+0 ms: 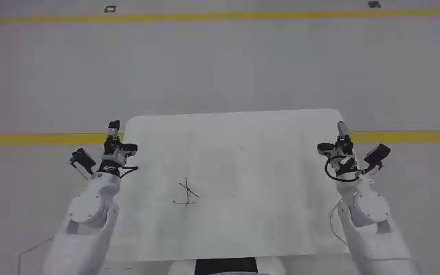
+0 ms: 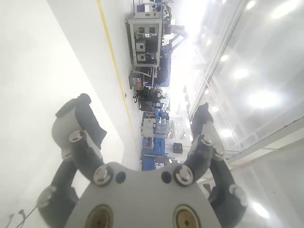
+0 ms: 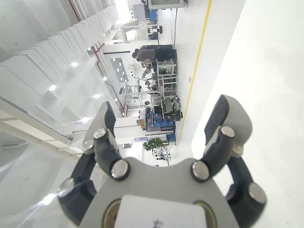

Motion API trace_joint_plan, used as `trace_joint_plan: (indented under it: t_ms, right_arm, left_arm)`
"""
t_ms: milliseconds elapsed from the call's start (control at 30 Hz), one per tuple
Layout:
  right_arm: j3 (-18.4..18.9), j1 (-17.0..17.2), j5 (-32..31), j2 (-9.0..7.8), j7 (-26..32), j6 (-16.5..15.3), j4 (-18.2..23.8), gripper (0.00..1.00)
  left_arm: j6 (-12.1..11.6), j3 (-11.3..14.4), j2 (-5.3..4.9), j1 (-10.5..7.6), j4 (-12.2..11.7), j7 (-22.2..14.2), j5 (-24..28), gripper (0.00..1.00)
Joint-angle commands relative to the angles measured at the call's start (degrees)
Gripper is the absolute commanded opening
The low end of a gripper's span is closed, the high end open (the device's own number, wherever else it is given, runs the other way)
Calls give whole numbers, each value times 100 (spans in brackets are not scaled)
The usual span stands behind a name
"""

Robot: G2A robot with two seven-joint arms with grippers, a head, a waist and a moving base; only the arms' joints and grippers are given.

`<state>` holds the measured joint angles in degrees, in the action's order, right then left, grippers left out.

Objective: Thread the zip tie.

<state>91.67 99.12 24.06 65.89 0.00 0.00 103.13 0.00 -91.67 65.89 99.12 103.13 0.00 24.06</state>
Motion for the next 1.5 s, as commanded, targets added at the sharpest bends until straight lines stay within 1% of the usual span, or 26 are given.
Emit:
trace_joint_plan:
  t_ms: [0, 33, 67, 133, 167, 233, 300, 333, 400, 900, 933, 967, 1033, 1100, 1233, 1300, 1333, 1467]
  right_arm:
    - [0, 0, 0, 0, 0, 0, 0, 78]
    - [-56, -13, -155, -5, 83, -30, 93, 100]
    - [-200, -14, -581, -8, 137, -60, 194, 100]
    - [-355, -40, -924, 1, 120, -58, 266, 100]
    - [-495, -68, -1322, -6, 224, 86, 290, 100]
    - [-664, -149, -1643, 1, 246, 239, 362, 100]
    - [-905, -233, -2186, 2, 336, 420, 435, 100]
    - [-1003, -262, -2326, 10, 322, 456, 462, 100]
    - [-1244, -310, -2764, 11, 508, 477, 500, 100]
    - [-1258, -314, -2803, 12, 513, 472, 496, 100]
    - [-1283, -363, -2902, 8, 560, 459, 557, 100]
    - [-1419, -539, -3257, 3, 756, 590, 608, 100]
    - [-1622, -781, -3543, 16, 938, 772, 599, 100]
    - [-1906, -1092, -3842, 40, 1171, 947, 533, 100]
    - [-2453, -1612, -4299, 109, 1448, 1173, 315, 100]
    - [-2703, -1803, -4572, 141, 1550, 1295, 210, 100]
    - [-2851, -1905, -4756, 163, 1570, 1407, 138, 100]
    - [-3266, -2053, -5303, 218, 1669, 1673, -120, 100]
  left_arm:
    - [0, 0, 0, 0, 0, 0, 0, 100]
    - [0, 0, 0, 0, 0, 0, 0, 100]
    - [0, 0, 0, 0, 0, 0, 0, 100]
    - [0, 0, 0, 0, 0, 0, 0, 100]
    - [0, 0, 0, 0, 0, 0, 0, 100]
    - [0, 0, 0, 0, 0, 0, 0, 100]
    - [0, 0, 0, 0, 0, 0, 0, 100]
    - [0, 0, 0, 0, 0, 0, 0, 100]
    - [0, 0, 0, 0, 0, 0, 0, 100]
    - [0, 0, 0, 0, 0, 0, 0, 100]
    - [0, 0, 0, 0, 0, 0, 0, 100]
    - [0, 0, 0, 0, 0, 0, 0, 100]
    - [0, 0, 0, 0, 0, 0, 0, 100]
    - [0, 0, 0, 0, 0, 0, 0, 100]
    - [0, 0, 0, 0, 0, 0, 0, 100]
    - [0, 0, 0, 0, 0, 0, 0, 100]
    - [0, 0, 0, 0, 0, 0, 0, 100]
    - [0, 0, 0, 0, 0, 0, 0, 100]
